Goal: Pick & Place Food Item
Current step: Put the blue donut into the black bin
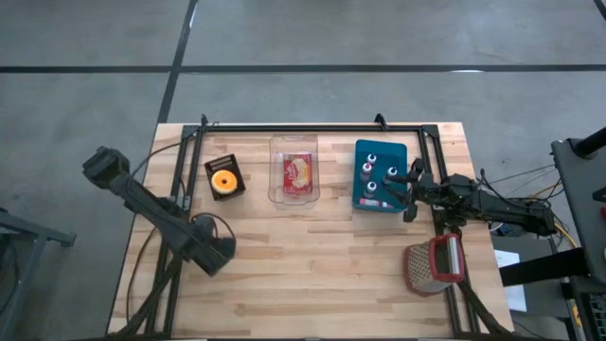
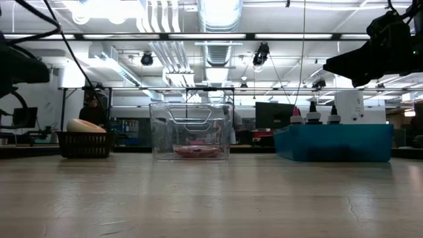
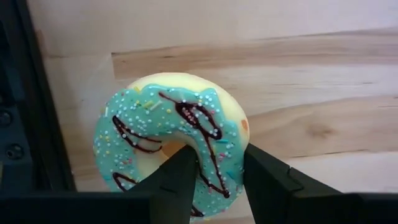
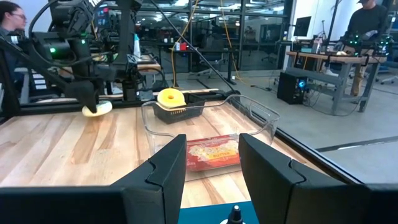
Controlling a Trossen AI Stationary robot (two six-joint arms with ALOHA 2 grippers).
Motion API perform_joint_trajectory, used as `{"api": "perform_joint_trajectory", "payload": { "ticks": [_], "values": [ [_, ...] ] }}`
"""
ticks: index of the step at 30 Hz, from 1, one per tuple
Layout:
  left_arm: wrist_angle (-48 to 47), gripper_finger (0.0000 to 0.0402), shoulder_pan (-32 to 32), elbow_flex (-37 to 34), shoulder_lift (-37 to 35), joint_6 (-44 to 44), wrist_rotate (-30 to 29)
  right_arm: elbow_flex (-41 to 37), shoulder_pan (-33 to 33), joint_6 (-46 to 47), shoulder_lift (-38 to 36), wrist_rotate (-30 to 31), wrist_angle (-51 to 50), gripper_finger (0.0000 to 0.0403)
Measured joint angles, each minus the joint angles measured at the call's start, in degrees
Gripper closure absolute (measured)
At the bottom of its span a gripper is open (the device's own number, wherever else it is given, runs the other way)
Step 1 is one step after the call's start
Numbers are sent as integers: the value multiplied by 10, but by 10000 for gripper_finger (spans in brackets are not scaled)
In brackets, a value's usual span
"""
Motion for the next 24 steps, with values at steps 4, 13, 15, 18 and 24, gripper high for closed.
{"api": "perform_joint_trajectory", "payload": {
  "ticks": [4, 13, 15, 18, 24],
  "values": [
    [-7, 278, 0, 2, -29, -4, -22, 0, 0, -1, 0, 0, 0, 262],
    [-48, 284, 13, 2, -76, -11, -146, 0, 0, -1, 0, 0, 0, 262],
    [-48, 284, 27, 2, -90, 6, -166, 0, 0, 1, 0, 0, 0, 262],
    [-52, 284, 56, 2, -109, 37, -175, 0, 0, -1, 0, 0, 0, 262],
    [-59, 284, 133, 2, -143, 114, -184, 0, 0, 0, 0, 0, 0, 262]
  ]
}}
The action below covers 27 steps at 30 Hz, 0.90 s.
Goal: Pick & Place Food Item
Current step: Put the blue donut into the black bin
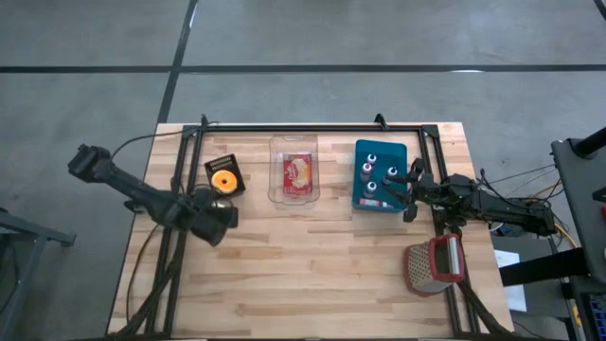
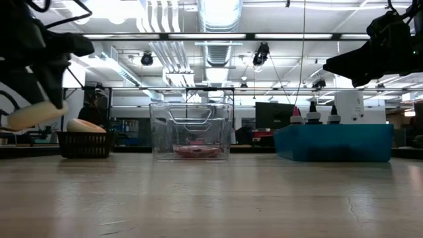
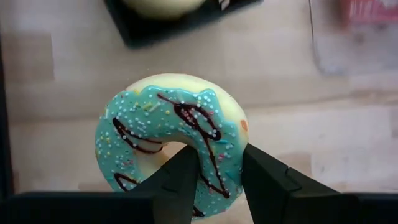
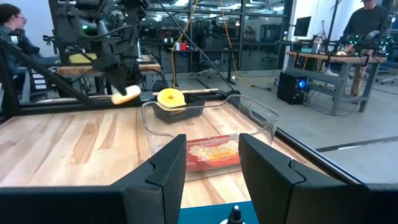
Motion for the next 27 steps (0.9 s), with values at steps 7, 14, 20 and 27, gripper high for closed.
{"api": "perform_joint_trajectory", "payload": {
  "ticks": [7, 14, 20, 27],
  "values": [
    [-7, 285, 113, 13, -16, 114, -7, 0, 0, 1, 0, 0, 0, 262],
    [-53, 285, 242, 96, -11, 285, -15, 0, 0, 0, 0, 0, 0, 262],
    [-62, 285, 362, 149, -11, 427, -32, 0, 0, 1, 0, 0, 0, 262],
    [-25, 285, 536, 156, -11, 585, 64, 0, 0, 0, 0, 0, 0, 262]
  ]
}}
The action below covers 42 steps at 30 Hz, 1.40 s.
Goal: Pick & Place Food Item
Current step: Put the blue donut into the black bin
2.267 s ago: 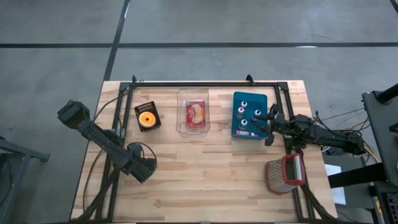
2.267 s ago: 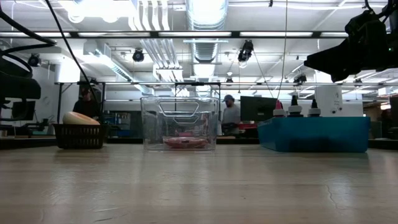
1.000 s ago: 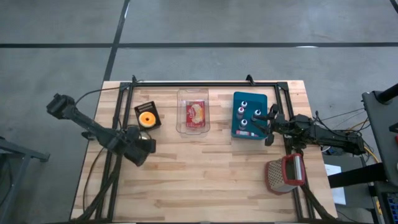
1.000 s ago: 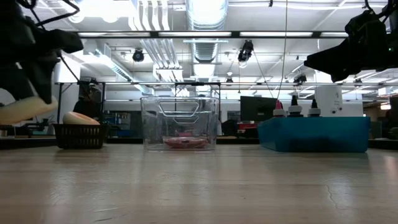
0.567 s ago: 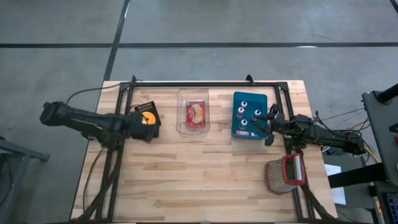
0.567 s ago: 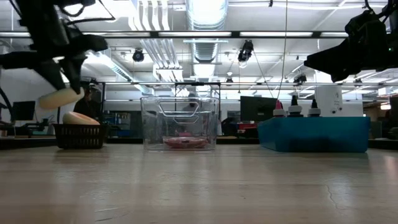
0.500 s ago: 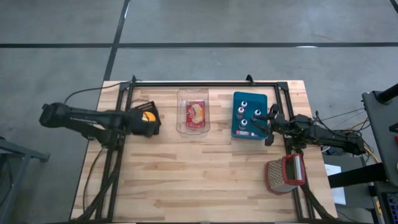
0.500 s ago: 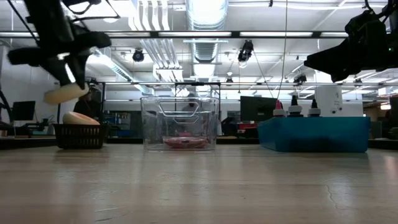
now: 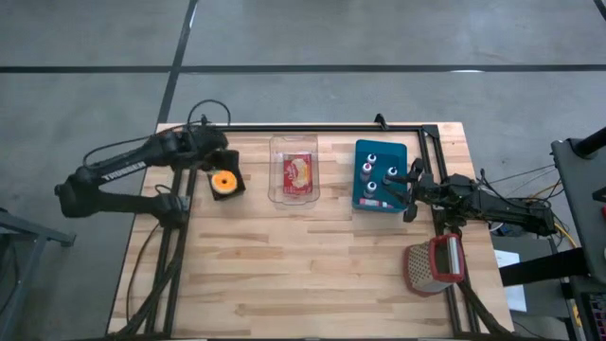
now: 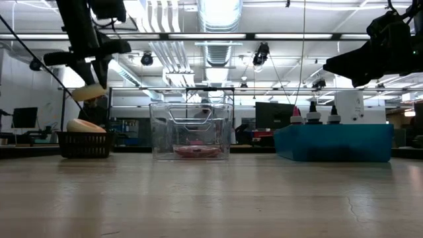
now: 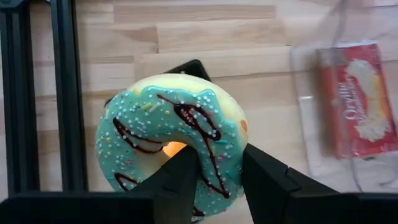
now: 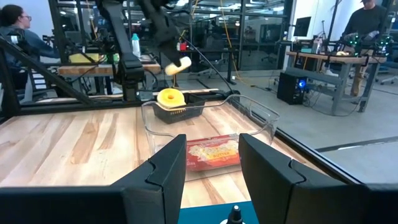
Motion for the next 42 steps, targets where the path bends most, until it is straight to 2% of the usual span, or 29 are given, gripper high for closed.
{"api": "perform_joint_trajectory", "payload": {
  "ticks": [5, 8, 13, 17, 22, 26, 36, 42],
  "values": [
    [42, 285, 98, -12, 12, 92, 33, 0, 0, 0, 0, 0, 0, 262],
    [74, 284, 122, -12, 32, 126, 28, 0, 0, 1, 0, 0, 0, 262],
    [123, 284, 116, -13, 83, 149, 12, 0, 0, 1, 0, 0, 0, 262],
    [122, 284, 116, -13, 136, 166, 50, 0, 0, 1, 0, 0, 0, 262],
    [62, 284, 127, 0, 193, 177, 123, 0, 0, 1, 0, 0, 0, 262],
    [3, 284, 135, 27, 227, 177, 139, 0, 0, 1, 0, 0, 0, 262],
    [3, 284, 135, 41, 250, 205, 141, 0, 0, 1, 0, 0, 0, 262],
    [11, 284, 135, 46, 221, 189, 102, 0, 0, 1, 0, 0, 0, 262]
  ]
}}
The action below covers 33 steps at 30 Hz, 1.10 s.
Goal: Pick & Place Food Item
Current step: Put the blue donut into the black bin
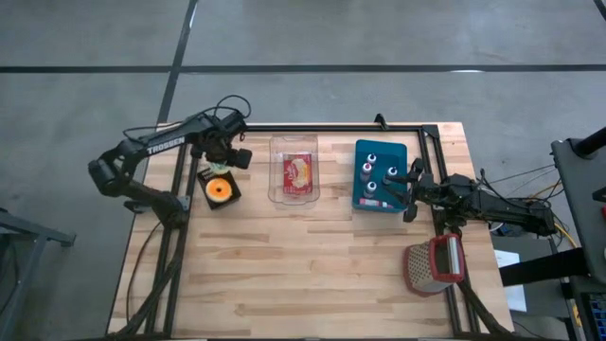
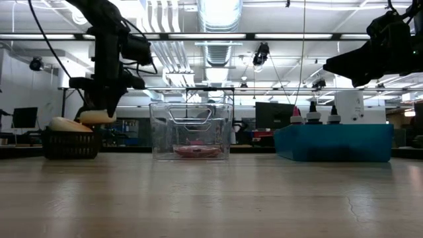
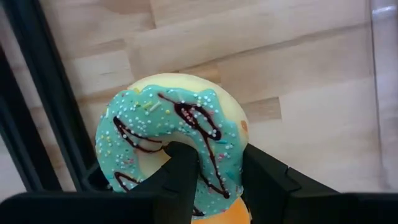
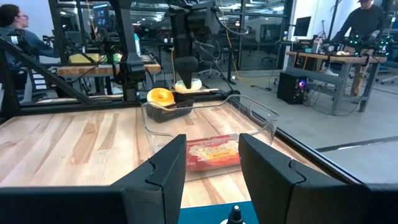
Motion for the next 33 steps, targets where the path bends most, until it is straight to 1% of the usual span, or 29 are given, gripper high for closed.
{"api": "perform_joint_trajectory", "payload": {
  "ticks": [2, 7, 10, 15, 24, 33],
  "values": [
    [-9, 284, 0, 1, -12, -7, 6, 0, 0, -1, 0, 0, 0, 262],
    [-72, 284, 0, 17, -33, -6, 41, 0, 0, -1, 0, 0, 0, 262],
    [-79, 284, 0, 21, -34, -1, 46, 0, 0, 0, 0, 0, 0, 262],
    [-108, 284, 0, 20, -19, 20, 91, 0, 0, 0, 0, 0, 0, 262],
    [-128, 284, 5, 20, 4, 18, 93, 0, 0, 0, 0, 0, 0, 262],
    [-122, 284, 6, 17, 17, 18, 75, 0, 0, -1, 0, 0, 0, 262]
  ]
}}
